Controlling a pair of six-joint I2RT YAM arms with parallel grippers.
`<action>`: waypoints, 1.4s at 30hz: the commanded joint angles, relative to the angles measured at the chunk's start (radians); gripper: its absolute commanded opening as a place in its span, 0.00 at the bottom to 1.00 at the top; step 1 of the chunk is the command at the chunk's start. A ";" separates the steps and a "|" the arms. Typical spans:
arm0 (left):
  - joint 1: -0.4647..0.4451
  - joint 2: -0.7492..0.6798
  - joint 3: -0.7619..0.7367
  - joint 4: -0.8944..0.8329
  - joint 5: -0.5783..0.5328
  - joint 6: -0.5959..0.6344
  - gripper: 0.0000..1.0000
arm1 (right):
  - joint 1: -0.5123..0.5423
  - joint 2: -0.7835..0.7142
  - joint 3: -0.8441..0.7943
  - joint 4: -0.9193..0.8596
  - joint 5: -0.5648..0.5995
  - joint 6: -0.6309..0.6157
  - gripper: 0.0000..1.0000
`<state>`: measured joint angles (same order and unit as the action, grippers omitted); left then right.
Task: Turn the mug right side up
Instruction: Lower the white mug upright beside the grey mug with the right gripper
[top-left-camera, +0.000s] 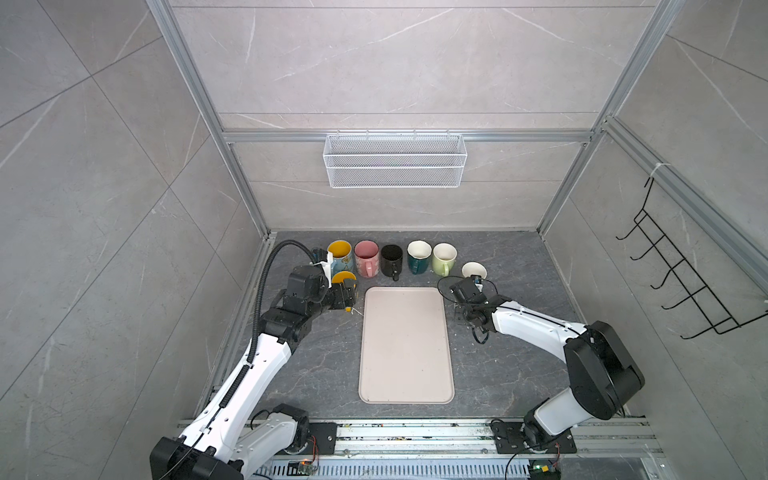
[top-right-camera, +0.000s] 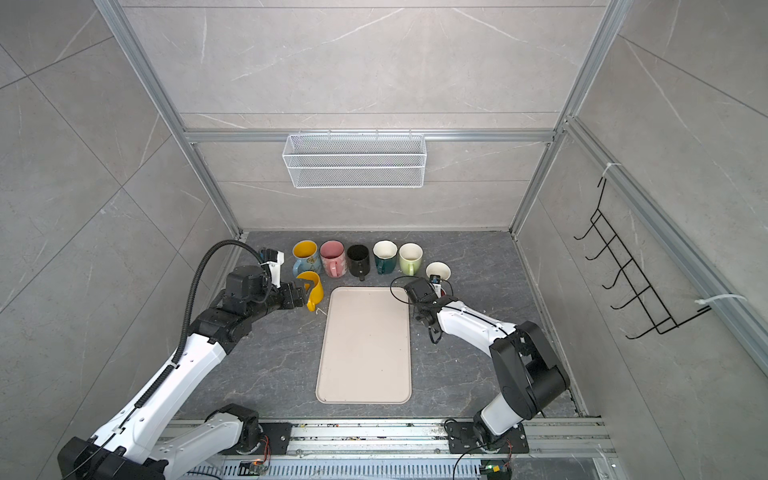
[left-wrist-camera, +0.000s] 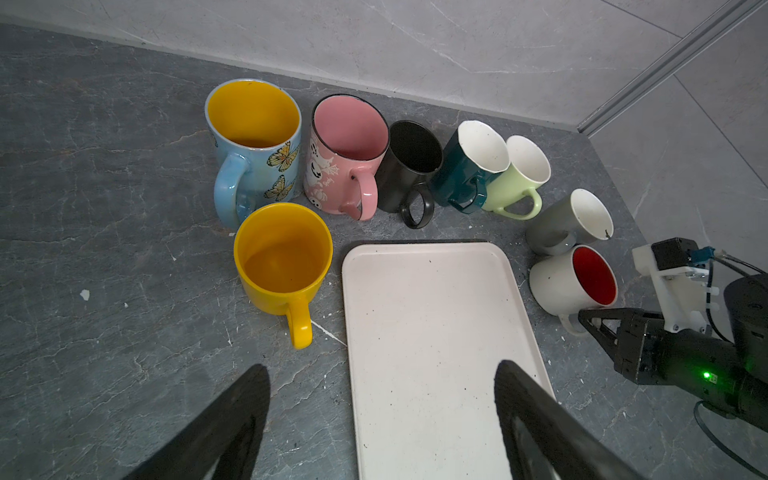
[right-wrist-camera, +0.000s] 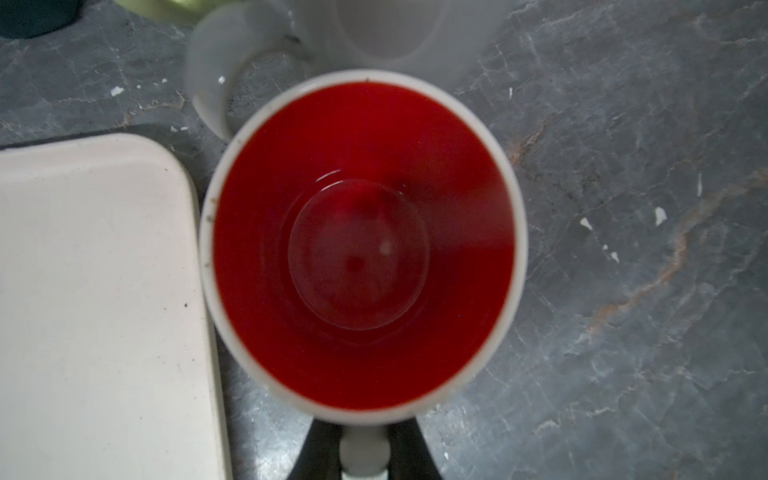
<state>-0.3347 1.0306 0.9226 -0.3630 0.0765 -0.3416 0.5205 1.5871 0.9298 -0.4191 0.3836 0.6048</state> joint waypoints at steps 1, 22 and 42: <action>0.007 -0.019 -0.001 0.033 -0.016 -0.012 0.87 | -0.028 0.070 -0.018 -0.029 -0.055 -0.024 0.00; 0.011 -0.018 -0.005 0.041 -0.017 -0.014 0.87 | -0.093 0.140 0.065 0.000 -0.078 -0.069 0.00; 0.015 -0.046 -0.018 0.033 -0.023 -0.013 0.87 | -0.116 0.123 0.084 0.009 -0.109 -0.090 0.05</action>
<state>-0.3244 1.0073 0.9047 -0.3588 0.0551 -0.3424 0.4171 1.6924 1.0424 -0.3752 0.3206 0.5301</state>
